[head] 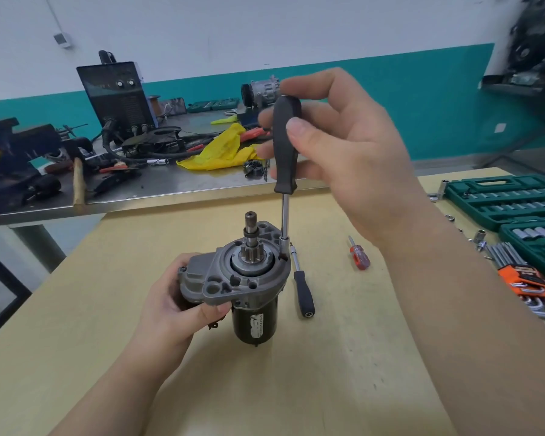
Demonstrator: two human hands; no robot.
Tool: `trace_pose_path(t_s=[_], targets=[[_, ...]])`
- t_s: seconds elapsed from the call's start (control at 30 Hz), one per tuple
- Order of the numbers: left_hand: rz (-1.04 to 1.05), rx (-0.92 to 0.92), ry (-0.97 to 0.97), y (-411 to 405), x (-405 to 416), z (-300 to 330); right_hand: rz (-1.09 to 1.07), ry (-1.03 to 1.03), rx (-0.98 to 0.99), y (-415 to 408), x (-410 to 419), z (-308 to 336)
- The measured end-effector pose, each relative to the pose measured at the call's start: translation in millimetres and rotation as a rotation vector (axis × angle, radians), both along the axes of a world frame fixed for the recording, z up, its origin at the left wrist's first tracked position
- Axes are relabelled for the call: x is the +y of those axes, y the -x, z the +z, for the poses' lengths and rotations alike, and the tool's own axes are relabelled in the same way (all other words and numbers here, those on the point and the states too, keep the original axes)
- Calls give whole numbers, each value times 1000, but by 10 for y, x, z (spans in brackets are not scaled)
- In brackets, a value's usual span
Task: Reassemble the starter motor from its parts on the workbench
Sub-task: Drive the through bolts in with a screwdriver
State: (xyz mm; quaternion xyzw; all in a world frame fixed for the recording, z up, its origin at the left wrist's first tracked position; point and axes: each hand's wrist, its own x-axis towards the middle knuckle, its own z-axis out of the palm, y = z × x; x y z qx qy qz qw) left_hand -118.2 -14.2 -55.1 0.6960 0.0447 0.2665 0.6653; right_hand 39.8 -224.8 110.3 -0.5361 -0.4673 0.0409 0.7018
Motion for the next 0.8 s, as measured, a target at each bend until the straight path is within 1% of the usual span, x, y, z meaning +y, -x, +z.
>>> trace_pose_path(t_s=[0.03, 0.1, 0.23, 0.27, 0.3, 0.33, 0.37, 0.47, 0.5, 0.53, 0.57, 0.63, 0.73, 0.77, 0.8], targets=[[-1, -3, 1, 0, 0, 0, -6, 16, -26, -2, -11, 1], [-5, -6, 2, -4, -2, 2, -121, 21, -114, 4, 2, -14], [-8, 0, -9, 1, -3, 3, -618, 41, -337, 29, 85, -78], [-7, 2, -8, 2, -4, 3, -677, 44, -378, 37, 90, -88], [-6, 3, -6, 3, -4, 4, -685, 40, -397, 39, 88, -92], [-6, 2, -3, 4, -5, 7, -646, 36, -384, 28, 82, -86], [-5, 2, -3, 5, -5, 9, -560, 32, -335, 18, 76, -72], [-1, 6, -5, 8, -5, 14, -166, -4, -76, -15, 30, -31], [-1, 6, -3, 10, -8, 16, -72, -2, -35, -13, 8, -21], [-1, 6, -1, 10, -10, 20, -28, 14, -44, -12, -12, -13], [-3, 6, -1, 9, -13, 23, -29, 29, -74, -9, -28, -7], [-9, 10, -5, 5, -19, 31, -146, 40, -148, -1, -24, -11], [-3, 12, -5, 9, -25, 33, -561, 85, -310, 13, 52, -54], [2, 10, -2, 11, -24, 31, -673, 93, -368, 26, 79, -74], [4, 7, 2, 13, -22, 28, -735, 90, -419, 39, 94, -89]])
